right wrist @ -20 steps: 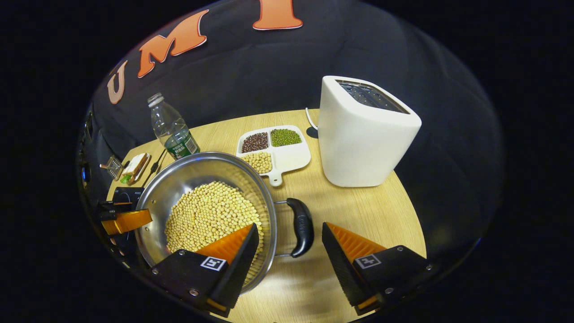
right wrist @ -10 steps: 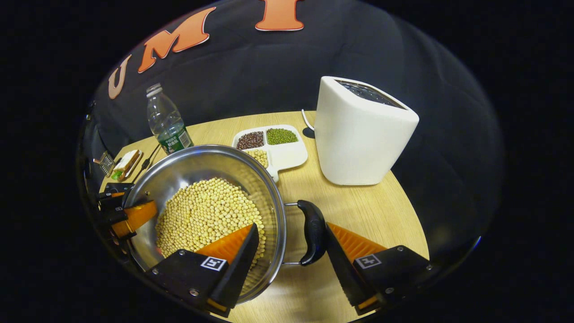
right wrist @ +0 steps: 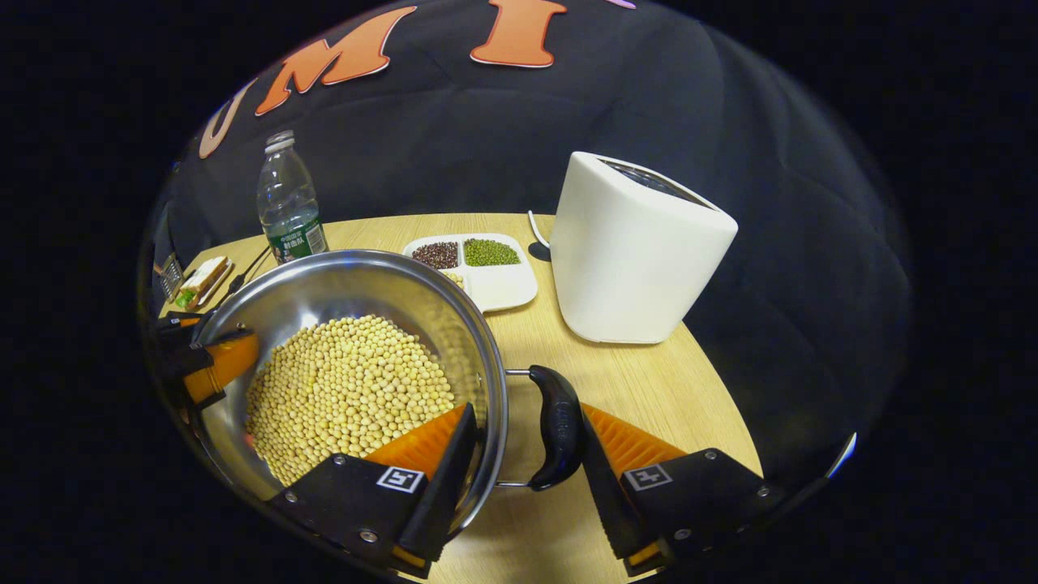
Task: First push the handle of the pot to place it horizontally, then grasp the pot with both hands and set it on the induction cooktop.
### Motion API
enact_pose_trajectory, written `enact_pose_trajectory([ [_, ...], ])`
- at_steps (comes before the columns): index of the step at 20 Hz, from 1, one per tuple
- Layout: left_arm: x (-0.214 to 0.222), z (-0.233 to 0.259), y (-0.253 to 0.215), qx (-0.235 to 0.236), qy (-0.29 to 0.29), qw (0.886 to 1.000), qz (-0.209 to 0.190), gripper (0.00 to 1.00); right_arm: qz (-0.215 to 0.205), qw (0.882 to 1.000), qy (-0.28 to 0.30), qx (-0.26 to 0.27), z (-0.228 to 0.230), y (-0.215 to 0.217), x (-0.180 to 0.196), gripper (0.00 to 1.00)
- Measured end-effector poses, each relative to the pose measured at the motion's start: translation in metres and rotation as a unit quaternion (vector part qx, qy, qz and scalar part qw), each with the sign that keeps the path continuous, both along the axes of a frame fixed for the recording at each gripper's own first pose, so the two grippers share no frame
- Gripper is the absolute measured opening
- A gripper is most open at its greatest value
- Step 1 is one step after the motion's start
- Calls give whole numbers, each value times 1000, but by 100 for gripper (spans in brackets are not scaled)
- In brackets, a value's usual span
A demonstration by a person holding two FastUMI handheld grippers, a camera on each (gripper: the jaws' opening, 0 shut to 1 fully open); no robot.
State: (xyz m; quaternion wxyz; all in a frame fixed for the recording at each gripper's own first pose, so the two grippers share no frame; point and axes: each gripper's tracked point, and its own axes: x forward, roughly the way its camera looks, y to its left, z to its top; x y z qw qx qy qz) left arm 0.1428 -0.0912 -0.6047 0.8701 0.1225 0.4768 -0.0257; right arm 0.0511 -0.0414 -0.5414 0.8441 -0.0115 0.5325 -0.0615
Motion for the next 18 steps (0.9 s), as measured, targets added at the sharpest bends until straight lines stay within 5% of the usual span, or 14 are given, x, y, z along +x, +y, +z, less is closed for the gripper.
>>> enact_pose_trajectory([
  [18,0,55,-9,-3,-68,998,-7,72,-17,999,-39,-11,21,-3,6,64],
])
